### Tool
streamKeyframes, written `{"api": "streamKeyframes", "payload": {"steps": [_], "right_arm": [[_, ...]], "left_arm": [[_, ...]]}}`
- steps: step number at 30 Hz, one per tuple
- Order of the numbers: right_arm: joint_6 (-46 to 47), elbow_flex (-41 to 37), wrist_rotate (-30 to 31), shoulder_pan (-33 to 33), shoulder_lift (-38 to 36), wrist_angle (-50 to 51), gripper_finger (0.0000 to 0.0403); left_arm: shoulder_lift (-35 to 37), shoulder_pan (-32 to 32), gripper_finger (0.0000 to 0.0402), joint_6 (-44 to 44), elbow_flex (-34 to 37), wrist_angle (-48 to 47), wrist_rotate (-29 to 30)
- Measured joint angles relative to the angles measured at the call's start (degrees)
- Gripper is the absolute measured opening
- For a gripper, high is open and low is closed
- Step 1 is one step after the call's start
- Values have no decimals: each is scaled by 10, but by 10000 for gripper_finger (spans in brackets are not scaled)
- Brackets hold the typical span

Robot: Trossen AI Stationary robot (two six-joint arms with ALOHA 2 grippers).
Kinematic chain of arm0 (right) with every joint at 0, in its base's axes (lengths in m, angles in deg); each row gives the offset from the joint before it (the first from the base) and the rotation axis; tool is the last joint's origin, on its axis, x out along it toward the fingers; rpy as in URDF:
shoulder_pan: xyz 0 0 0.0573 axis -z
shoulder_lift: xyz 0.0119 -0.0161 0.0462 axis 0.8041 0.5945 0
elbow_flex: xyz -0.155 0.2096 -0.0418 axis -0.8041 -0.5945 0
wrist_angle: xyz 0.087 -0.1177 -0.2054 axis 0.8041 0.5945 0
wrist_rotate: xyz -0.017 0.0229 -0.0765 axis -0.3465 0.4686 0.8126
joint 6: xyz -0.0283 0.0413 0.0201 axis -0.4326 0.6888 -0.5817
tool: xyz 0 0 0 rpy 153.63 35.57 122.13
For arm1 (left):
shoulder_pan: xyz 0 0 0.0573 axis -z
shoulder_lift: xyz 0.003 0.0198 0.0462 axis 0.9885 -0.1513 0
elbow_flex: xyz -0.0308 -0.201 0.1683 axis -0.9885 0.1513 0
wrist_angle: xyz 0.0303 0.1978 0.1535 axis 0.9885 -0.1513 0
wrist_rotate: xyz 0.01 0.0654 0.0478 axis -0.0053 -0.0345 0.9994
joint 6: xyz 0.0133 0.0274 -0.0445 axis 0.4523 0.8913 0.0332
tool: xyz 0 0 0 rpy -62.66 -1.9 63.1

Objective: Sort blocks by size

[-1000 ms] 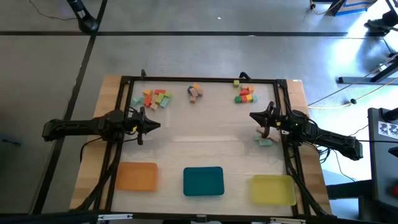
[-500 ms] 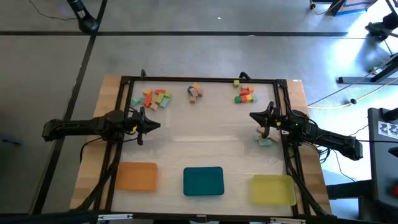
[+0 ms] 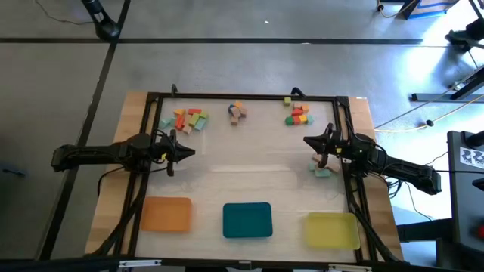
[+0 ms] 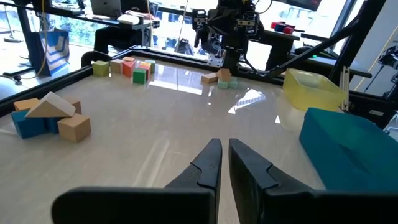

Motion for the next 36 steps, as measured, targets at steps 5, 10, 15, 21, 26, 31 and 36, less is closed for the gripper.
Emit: {"api": "streamKeyframes", "payload": {"steps": [5, 10, 15, 21, 26, 31, 36], "right_arm": [[0, 0, 0, 0, 0, 0, 28], [0, 0, 0, 0, 0, 0, 28], [0, 0, 0, 0, 0, 0, 28], [0, 0, 0, 0, 0, 0, 28], [0, 0, 1, 0, 0, -1, 28], [-11, 0, 2, 0, 0, -14, 28], [-14, 0, 2, 0, 0, -46, 28]], "left_arm": [[0, 0, 19, 0, 0, 0, 0], [0, 0, 19, 0, 0, -1, 0], [0, 0, 19, 0, 0, -1, 0], [0, 0, 19, 0, 0, 0, 0], [0, 0, 19, 0, 0, 0, 0], [0, 0, 19, 0, 0, 0, 0], [0, 0, 19, 4, 0, 11, 1]]}}
